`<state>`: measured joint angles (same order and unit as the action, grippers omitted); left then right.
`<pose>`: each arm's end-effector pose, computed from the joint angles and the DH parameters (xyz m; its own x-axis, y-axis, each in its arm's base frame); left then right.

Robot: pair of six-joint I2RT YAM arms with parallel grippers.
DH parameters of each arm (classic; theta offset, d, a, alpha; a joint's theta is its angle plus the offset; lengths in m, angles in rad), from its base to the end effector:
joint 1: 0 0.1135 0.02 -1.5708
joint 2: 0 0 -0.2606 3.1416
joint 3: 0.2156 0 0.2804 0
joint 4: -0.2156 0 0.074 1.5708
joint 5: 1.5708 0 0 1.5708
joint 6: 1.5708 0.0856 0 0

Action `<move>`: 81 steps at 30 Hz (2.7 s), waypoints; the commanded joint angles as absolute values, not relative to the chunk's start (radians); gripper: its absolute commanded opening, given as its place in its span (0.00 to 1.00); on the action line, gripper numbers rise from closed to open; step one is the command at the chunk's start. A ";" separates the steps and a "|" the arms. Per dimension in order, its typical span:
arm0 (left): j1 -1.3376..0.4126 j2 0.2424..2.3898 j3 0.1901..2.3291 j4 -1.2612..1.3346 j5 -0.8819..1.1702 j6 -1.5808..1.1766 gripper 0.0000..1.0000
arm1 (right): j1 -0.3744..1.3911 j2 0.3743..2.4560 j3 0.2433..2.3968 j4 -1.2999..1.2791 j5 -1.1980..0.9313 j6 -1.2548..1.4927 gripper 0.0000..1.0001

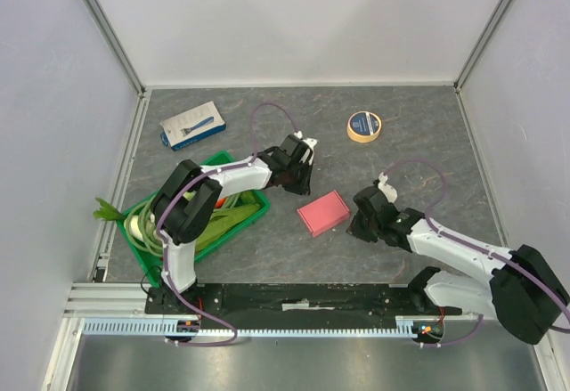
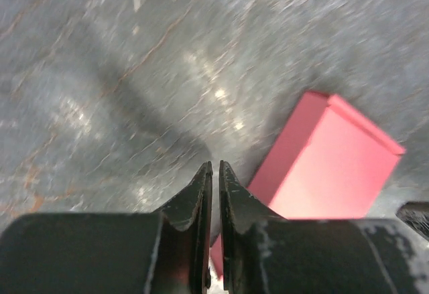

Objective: Fold the paper box

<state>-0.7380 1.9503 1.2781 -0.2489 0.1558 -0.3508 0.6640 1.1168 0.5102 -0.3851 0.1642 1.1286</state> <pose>0.3344 -0.3221 0.1057 -0.8055 0.2737 -0.5256 0.4870 0.8111 -0.3239 0.2068 0.1441 0.1082 -0.7679 0.5313 -0.3578 0.3657 0.8222 0.4361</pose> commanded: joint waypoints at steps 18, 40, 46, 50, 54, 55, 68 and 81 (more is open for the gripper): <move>-0.788 1.870 1.060 -0.216 0.018 -0.334 0.08 | 0.933 1.404 0.500 -0.075 0.189 1.729 0.00; -0.896 1.815 0.940 -0.215 0.092 -0.403 0.04 | 0.943 1.447 0.563 -0.121 0.308 1.882 0.00; -0.974 1.778 0.899 -0.186 0.149 -0.449 0.02 | 0.922 1.453 0.560 -0.008 0.325 1.939 0.00; -1.015 1.779 0.891 -0.160 0.176 -0.479 0.02 | 0.902 1.460 0.600 0.020 0.327 1.916 0.00; -1.006 1.758 0.893 -0.169 0.095 -0.471 0.02 | 0.887 1.422 0.566 -0.026 0.305 1.873 0.00; -0.987 1.755 0.896 -0.176 0.088 -0.462 0.03 | 0.878 1.407 0.551 -0.049 0.298 1.853 0.00; -0.810 1.793 1.156 -0.268 0.078 -0.331 0.18 | 0.726 1.031 0.419 -0.483 0.314 1.375 0.01; -0.799 2.072 1.417 -0.299 0.003 -0.305 0.13 | 0.433 1.310 0.678 -0.385 0.244 0.953 0.00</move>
<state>-0.7998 2.0224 1.3544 -0.2668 0.0273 -0.3466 0.4625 1.2503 0.6094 -0.4534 0.2695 1.0649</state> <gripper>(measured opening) 0.138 0.004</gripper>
